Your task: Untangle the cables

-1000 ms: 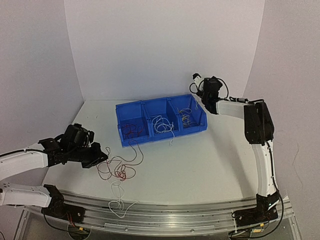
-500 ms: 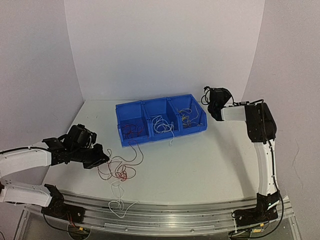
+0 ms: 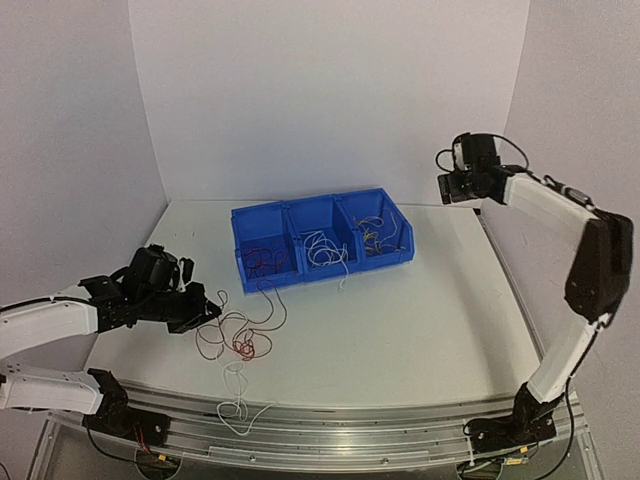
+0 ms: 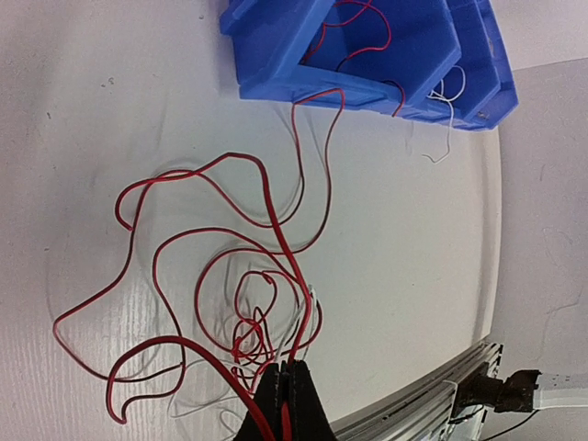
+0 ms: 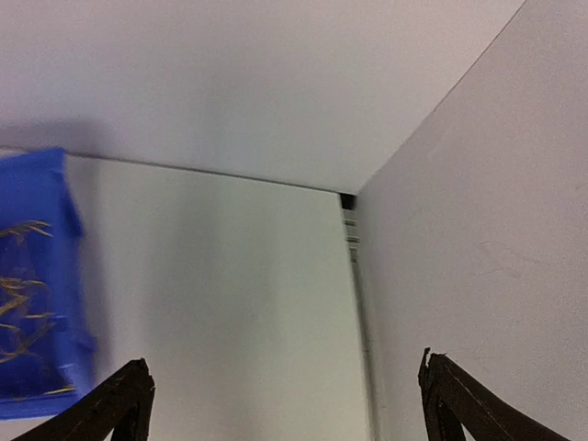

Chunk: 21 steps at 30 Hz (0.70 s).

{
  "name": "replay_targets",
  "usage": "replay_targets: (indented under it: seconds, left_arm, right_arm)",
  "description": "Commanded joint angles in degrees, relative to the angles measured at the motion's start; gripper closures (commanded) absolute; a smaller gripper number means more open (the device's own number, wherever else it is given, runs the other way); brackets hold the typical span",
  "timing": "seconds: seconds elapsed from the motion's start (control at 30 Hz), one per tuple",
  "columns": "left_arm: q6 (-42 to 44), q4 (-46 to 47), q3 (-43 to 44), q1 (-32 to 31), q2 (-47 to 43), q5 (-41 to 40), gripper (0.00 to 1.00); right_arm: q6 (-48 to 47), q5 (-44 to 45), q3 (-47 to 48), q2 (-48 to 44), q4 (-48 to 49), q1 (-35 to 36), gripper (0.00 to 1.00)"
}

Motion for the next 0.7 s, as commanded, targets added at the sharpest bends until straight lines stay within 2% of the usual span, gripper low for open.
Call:
replay_targets:
  seconds: [0.0,0.07,0.17,0.3,0.43,0.57,0.67]
  left_arm:
    - [2.2,6.2,1.3,-0.5,-1.2,3.5,1.0]
    - [2.9,7.7,1.3,-0.5,-0.7,4.9,1.0]
    - [4.4,11.0,1.4,-0.5,1.0,8.8,1.0]
    - [5.9,17.0,1.4,-0.7,3.8,15.7,1.0]
    - [7.9,21.8,2.9,-2.0,6.9,20.1,1.0]
    - [9.6,23.8,4.4,-4.2,8.9,21.5,1.0]
    - [9.8,27.0,4.2,-5.6,10.1,23.2,1.0]
  right_arm:
    - [23.6,-39.5,-12.2,-14.0,-7.7,6.2,0.02]
    - [22.6,-43.0,-18.2,-16.6,-3.1,15.5,0.02]
    - [23.9,-52.4,-22.8,-14.9,5.7,25.7,0.07]
    - [23.7,-52.5,-22.9,-8.2,11.3,34.9,0.1]
    - [22.3,-51.9,-20.1,-0.9,14.9,38.0,0.15]
    - [19.0,-47.5,-18.4,3.2,17.2,38.3,0.17]
    - [18.4,-50.0,-17.2,6.1,18.5,38.3,0.19]
